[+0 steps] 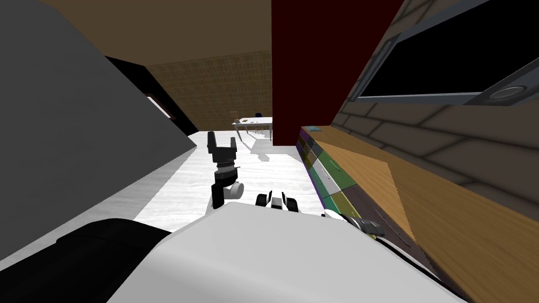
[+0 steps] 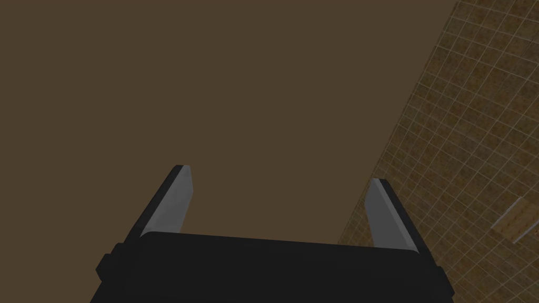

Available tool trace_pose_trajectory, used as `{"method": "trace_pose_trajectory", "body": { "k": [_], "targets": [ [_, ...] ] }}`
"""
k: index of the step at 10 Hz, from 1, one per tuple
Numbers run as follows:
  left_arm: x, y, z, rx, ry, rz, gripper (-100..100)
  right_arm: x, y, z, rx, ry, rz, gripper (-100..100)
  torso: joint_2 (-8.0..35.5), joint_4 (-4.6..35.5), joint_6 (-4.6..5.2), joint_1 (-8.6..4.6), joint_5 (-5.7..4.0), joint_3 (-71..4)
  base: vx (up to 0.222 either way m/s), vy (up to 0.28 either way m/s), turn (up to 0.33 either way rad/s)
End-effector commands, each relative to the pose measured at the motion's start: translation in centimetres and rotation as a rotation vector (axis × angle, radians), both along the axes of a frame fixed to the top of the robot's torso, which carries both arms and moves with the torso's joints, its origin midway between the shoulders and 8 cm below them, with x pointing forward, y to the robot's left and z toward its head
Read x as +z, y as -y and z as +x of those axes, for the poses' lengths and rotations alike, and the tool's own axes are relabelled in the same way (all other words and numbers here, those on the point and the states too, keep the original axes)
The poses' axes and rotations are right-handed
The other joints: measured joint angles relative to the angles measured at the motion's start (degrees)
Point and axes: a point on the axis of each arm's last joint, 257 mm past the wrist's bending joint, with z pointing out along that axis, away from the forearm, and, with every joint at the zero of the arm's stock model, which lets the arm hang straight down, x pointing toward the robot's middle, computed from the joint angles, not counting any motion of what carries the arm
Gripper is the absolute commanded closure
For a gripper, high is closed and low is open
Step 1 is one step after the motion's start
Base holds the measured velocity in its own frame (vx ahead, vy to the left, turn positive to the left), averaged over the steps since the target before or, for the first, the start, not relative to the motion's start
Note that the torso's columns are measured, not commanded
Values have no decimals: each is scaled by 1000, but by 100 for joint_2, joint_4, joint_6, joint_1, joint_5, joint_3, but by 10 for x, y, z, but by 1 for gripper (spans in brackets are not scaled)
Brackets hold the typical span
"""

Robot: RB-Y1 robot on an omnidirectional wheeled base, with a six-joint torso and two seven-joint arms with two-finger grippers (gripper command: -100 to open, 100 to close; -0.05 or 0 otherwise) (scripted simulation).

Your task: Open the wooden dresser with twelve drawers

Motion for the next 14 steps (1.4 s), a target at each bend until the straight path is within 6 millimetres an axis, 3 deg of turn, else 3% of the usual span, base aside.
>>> {"method": "trace_pose_trajectory", "body": {
  "k": [1, 6, 7, 11, 14],
  "targets": [
    [0, 0, 0, 0, 0, 0, 0, 1, 4, -2, 0, -1, -2, -100, -5, -1, 0, 8, 0, -3, 27, -185, 10],
    [0, 0, 0, 0, 0, 0, 0, 1, 9, -4, -2, -3, -1, -100, 20, 6, -2, 89, 27, 12, 22, -135, 10],
    [0, 0, 0, 0, 0, 0, 0, 1, 9, -4, -2, -2, 0, 100, 20, 5, -2, 93, 23, 12, 2, -11, 2],
    [0, 0, 0, 0, 0, 0, 0, 3, 8, 7, 1, -2, 4, 100, 45, 21, 3, 170, 82, 9, -23, 157, -3],
    [0, 0, 0, 0, 0, 0, 0, -5, -1, 14, 12, -2, 30, 100, 44, 27, 10, 141, 109, 0, -21, 150, -8]
  ]
}}
